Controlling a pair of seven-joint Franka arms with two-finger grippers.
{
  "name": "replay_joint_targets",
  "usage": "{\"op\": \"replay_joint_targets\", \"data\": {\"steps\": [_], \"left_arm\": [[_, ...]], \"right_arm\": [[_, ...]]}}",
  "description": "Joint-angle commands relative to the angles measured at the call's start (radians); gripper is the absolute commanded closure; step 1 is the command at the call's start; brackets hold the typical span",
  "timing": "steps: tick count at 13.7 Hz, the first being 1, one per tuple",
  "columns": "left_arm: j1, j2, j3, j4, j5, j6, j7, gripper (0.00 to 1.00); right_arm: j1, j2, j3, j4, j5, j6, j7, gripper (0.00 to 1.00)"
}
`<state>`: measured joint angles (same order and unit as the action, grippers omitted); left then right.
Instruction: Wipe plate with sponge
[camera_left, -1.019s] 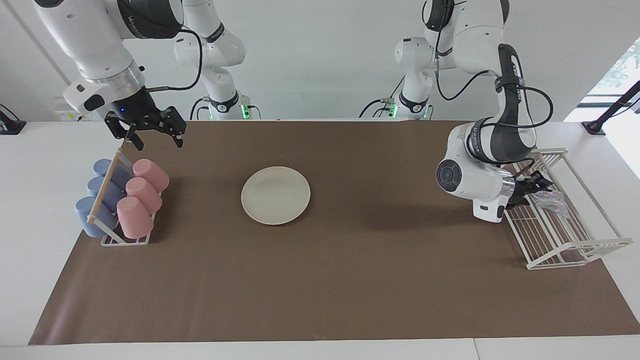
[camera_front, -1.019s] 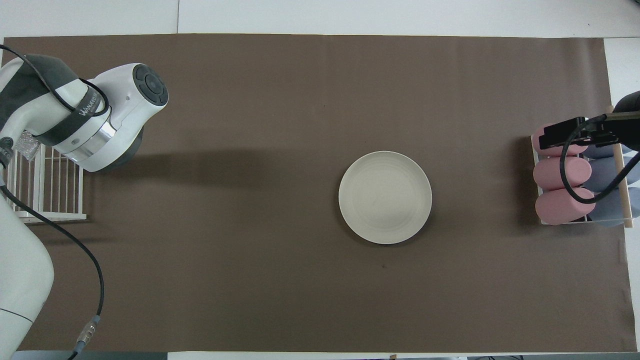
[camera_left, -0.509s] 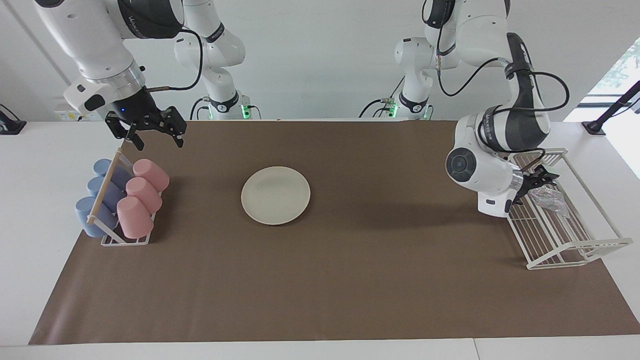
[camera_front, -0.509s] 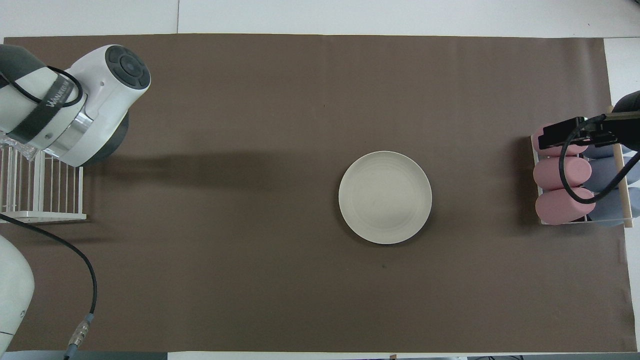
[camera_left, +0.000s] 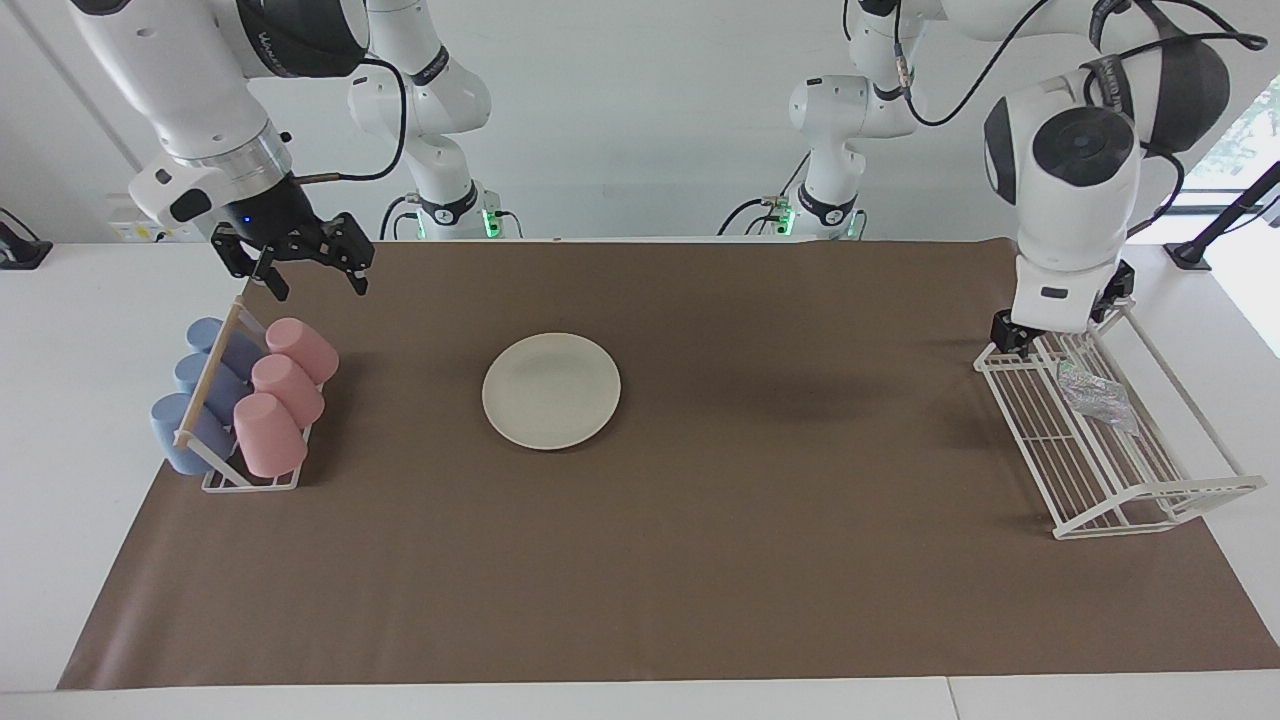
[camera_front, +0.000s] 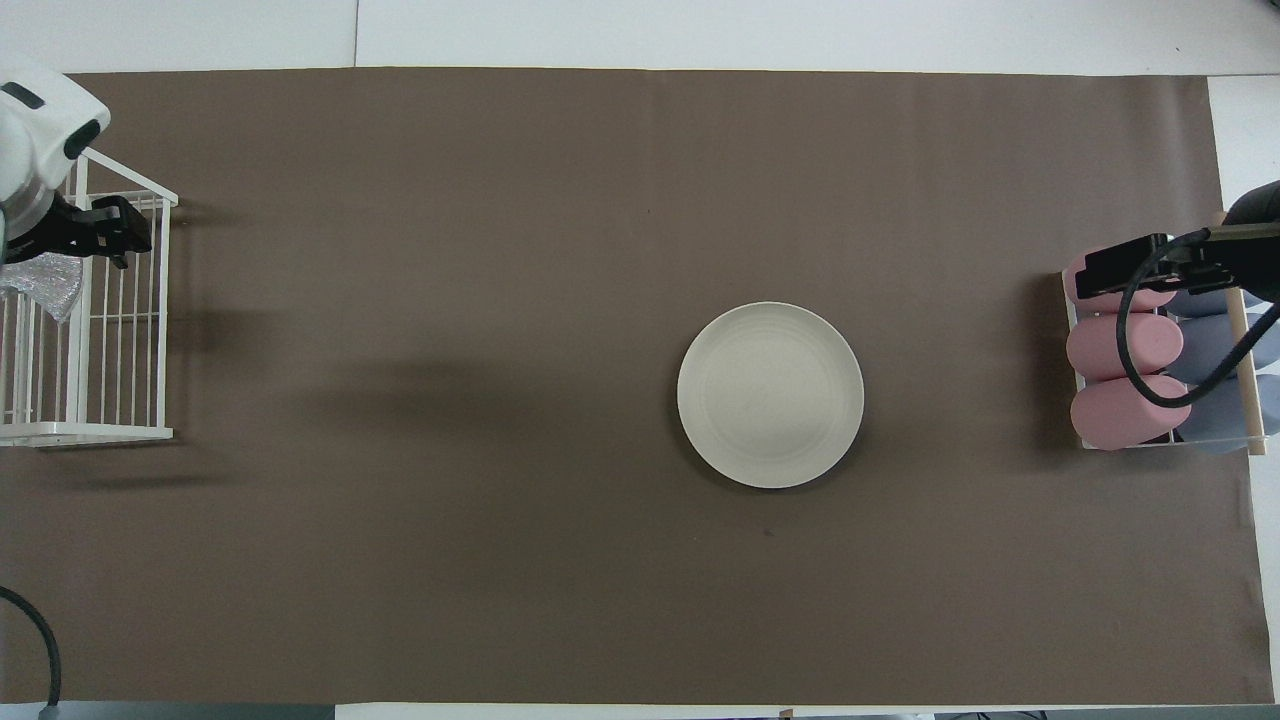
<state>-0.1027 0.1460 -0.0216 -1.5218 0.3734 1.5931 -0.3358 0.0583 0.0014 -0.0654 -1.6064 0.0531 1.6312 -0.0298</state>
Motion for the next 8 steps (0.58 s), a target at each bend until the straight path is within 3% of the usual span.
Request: {"op": "replay_joint_targets", "data": {"steps": [1,6,8], "left_arm": [[0.049,-0.098,-0.004,-0.015,-0.181,-0.059,0.060,0.00],[0.078,-0.192,0.002,-0.035,-0.391,-0.150,0.156,0.00],[0.072,-0.232,0.000,-0.104,-0.398,-0.147,0.187,0.00]], "right_arm": [[0.000,0.003,0.007,0.008,-0.019,0.001,0.028,0.00],[0.000,0.003,0.007,0.008,-0.019,-0.001,0.028,0.00],[0.000,0.003,0.007,0.008,-0.019,-0.001,0.028,0.00]]}}
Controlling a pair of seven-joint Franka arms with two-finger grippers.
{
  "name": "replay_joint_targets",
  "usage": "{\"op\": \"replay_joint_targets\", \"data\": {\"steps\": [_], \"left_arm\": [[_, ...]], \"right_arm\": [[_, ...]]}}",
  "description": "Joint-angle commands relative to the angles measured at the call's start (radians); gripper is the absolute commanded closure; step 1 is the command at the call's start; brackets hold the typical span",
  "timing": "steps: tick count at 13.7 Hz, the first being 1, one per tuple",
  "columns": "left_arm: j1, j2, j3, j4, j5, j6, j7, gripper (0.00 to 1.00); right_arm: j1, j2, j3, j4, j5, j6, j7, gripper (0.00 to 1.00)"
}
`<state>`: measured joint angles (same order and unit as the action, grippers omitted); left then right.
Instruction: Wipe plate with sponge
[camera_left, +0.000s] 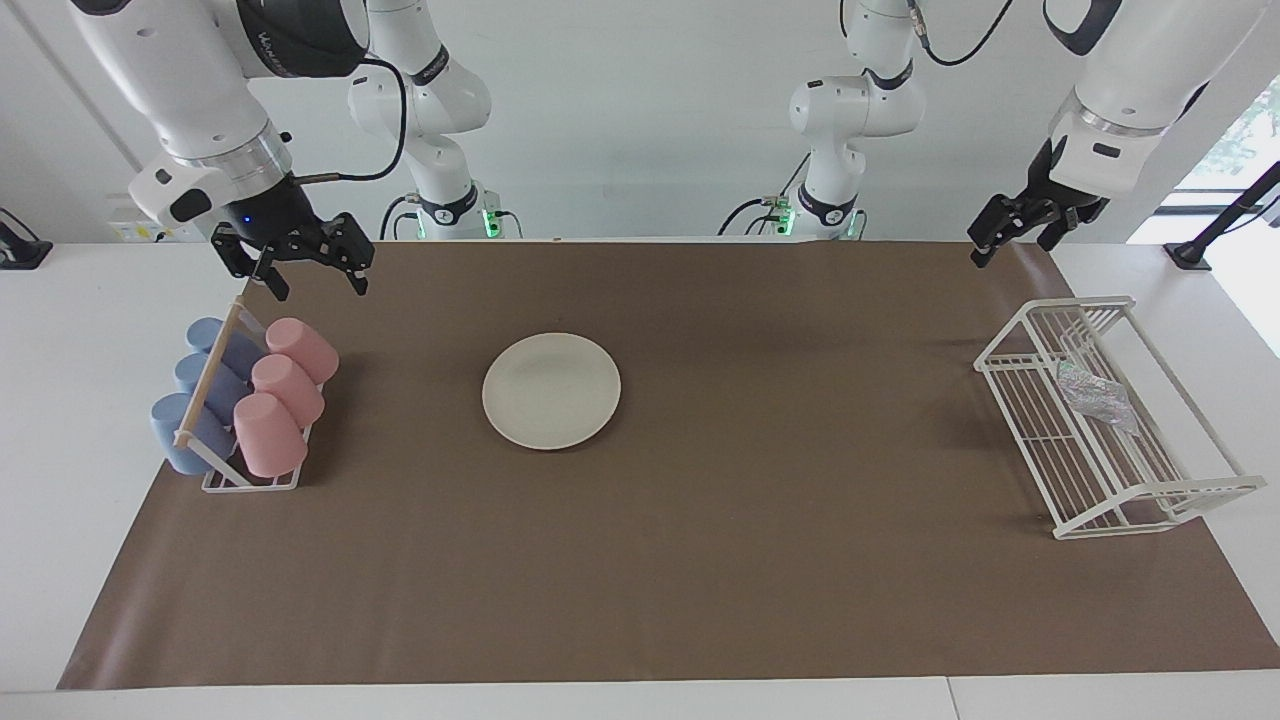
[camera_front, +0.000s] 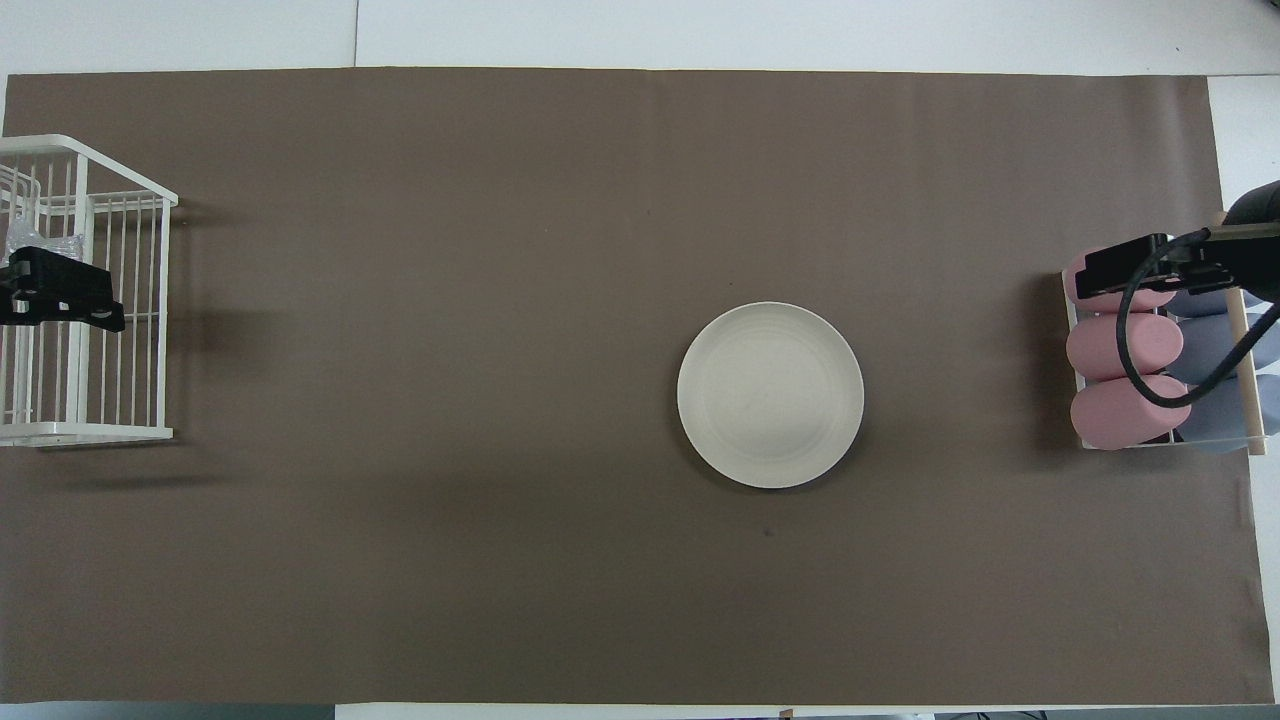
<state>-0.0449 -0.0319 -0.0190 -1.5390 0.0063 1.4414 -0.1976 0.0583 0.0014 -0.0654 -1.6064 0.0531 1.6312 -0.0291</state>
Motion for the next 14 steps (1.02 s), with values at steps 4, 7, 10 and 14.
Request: {"op": "replay_joint_targets", "data": {"steps": [4,7,10,14], "left_arm": [[0.007,-0.082,-0.005,-0.207,-0.031,0.135,0.043,0.00],[-0.001,-0.031,-0.010,-0.108,-0.034,0.078,0.040,0.00],[-0.001,-0.022,-0.006,-0.079,-0.069,0.040,0.040,0.00],[0.000,-0.022,-0.006,-0.081,-0.072,0.039,0.041,0.00]], "right_arm": [[0.000,0.003,0.007,0.008,-0.019,-0.002,0.026,0.00],[0.000,0.003,0.007,0.008,-0.019,-0.002,0.026,0.00],[0.000,0.003,0.007,0.008,-0.019,-0.004,0.026,0.00],[0.000,0.003,0.007,0.008,-0.019,-0.002,0.026,0.00]]}}
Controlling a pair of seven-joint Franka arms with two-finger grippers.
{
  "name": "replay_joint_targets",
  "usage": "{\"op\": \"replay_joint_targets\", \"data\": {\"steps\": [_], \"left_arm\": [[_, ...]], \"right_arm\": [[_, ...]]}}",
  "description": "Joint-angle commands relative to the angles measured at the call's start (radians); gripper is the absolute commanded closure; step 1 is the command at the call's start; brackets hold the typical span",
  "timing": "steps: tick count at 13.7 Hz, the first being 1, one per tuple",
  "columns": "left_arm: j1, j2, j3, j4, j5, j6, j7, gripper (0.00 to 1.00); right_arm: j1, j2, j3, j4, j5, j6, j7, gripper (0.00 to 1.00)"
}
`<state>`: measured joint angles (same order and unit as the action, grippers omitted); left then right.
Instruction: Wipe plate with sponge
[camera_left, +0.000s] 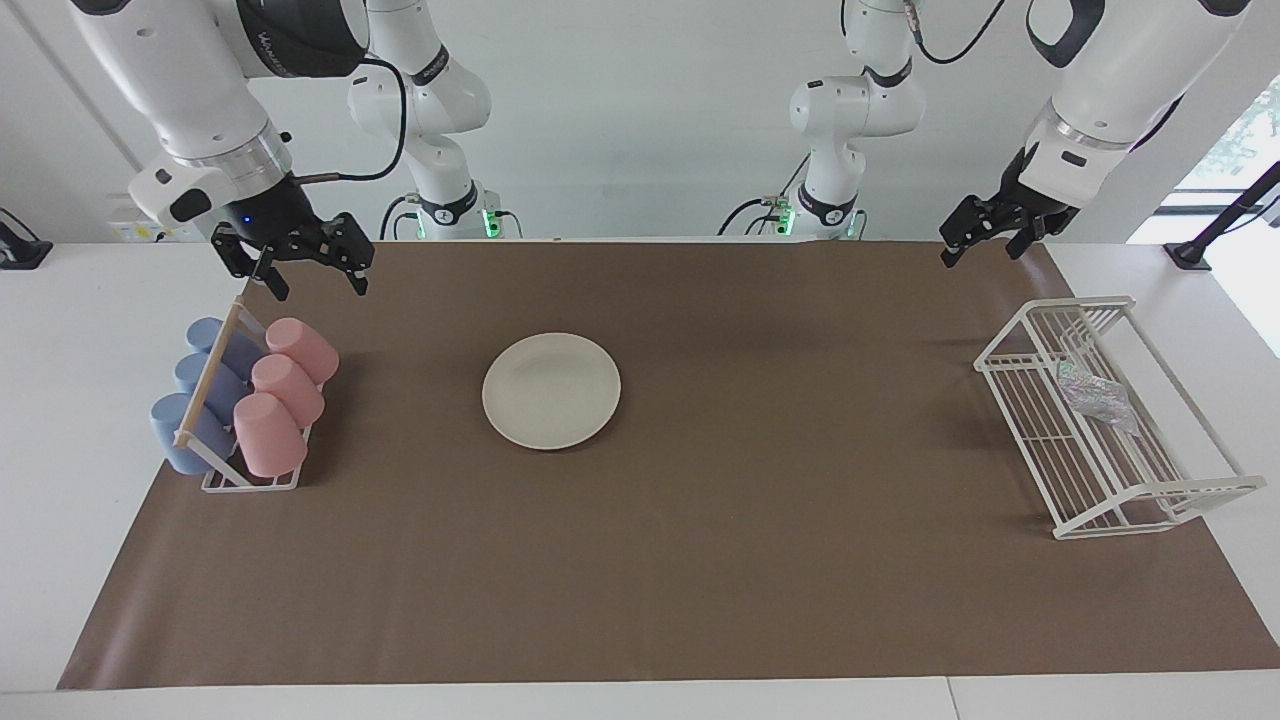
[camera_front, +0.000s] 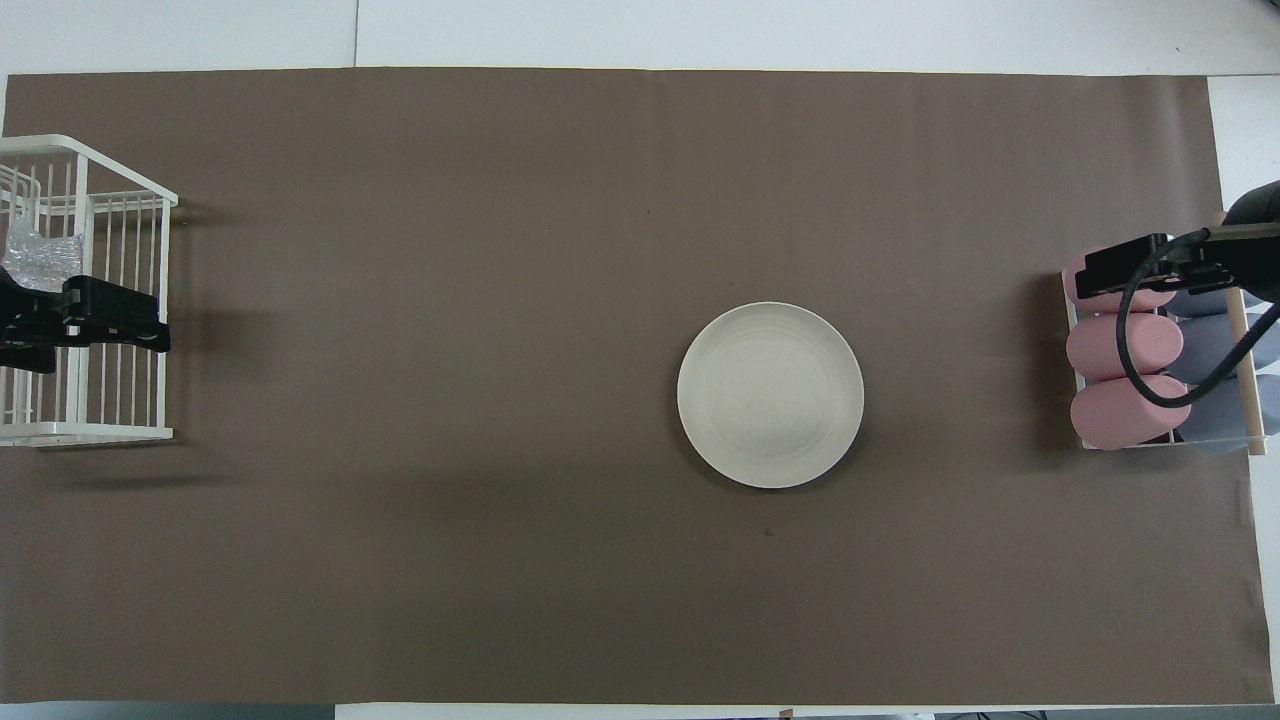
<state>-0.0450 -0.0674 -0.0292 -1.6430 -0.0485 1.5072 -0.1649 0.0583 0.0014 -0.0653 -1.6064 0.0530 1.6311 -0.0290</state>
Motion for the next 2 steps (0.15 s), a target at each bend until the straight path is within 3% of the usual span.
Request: {"op": "replay_joint_targets", "data": {"steps": [1,2], "left_arm": [[-0.001,0.012,0.003,0.023,-0.017,-0.028,0.008,0.00],[-0.001,0.009,0.003,0.023,-0.017,-0.030,0.008,0.00]], "right_arm": [[0.000,0.003,0.007,0.008,-0.019,-0.002,0.026,0.00],[0.000,0.003,0.007,0.008,-0.019,-0.002,0.026,0.00]]}}
